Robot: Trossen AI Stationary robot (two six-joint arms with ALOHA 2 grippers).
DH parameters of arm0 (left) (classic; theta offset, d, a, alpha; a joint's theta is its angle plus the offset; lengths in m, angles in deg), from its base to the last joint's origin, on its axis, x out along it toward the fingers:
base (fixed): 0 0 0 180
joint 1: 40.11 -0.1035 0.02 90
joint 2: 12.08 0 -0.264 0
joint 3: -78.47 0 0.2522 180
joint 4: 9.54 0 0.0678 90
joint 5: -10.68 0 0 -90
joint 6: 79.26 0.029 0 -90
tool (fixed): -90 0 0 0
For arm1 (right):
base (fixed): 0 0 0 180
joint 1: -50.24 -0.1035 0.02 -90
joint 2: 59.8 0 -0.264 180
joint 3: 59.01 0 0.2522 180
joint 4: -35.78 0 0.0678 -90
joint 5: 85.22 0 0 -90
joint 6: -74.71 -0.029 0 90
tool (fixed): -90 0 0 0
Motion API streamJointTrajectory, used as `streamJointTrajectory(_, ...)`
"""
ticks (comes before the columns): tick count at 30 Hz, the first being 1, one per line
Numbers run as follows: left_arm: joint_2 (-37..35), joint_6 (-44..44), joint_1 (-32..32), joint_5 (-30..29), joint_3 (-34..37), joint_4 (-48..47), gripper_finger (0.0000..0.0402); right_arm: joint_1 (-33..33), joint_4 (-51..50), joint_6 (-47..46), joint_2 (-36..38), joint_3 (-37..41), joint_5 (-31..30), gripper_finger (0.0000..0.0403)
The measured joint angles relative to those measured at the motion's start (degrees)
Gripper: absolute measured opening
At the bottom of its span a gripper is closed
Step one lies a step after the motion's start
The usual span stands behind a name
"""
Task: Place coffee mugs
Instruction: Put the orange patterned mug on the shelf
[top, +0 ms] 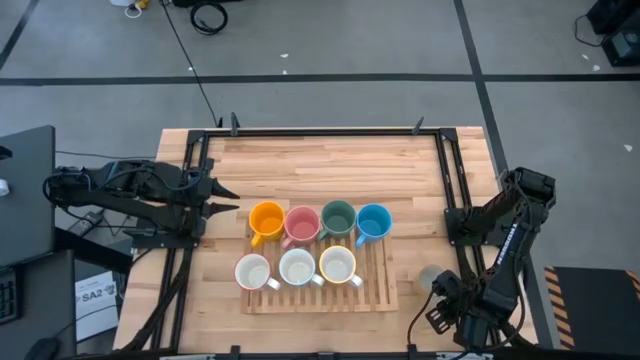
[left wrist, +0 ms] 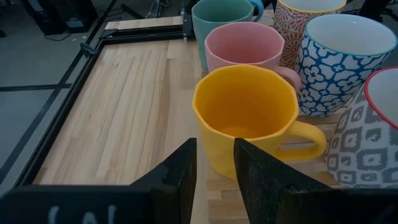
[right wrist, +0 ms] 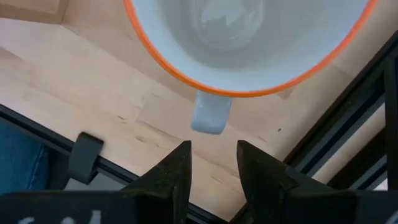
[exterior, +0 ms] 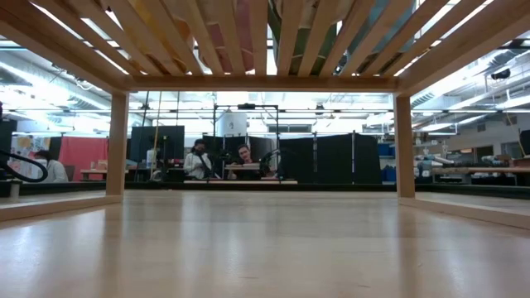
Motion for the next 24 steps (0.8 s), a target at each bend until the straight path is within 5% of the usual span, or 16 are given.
streamJointTrajectory(24, 0.0, 0.0, 0.0, 0.0, 0.0, 0.0, 0.0114, 1.5, -1.4, -2.0, 0.0, 0.0, -1.5, 0.0134)
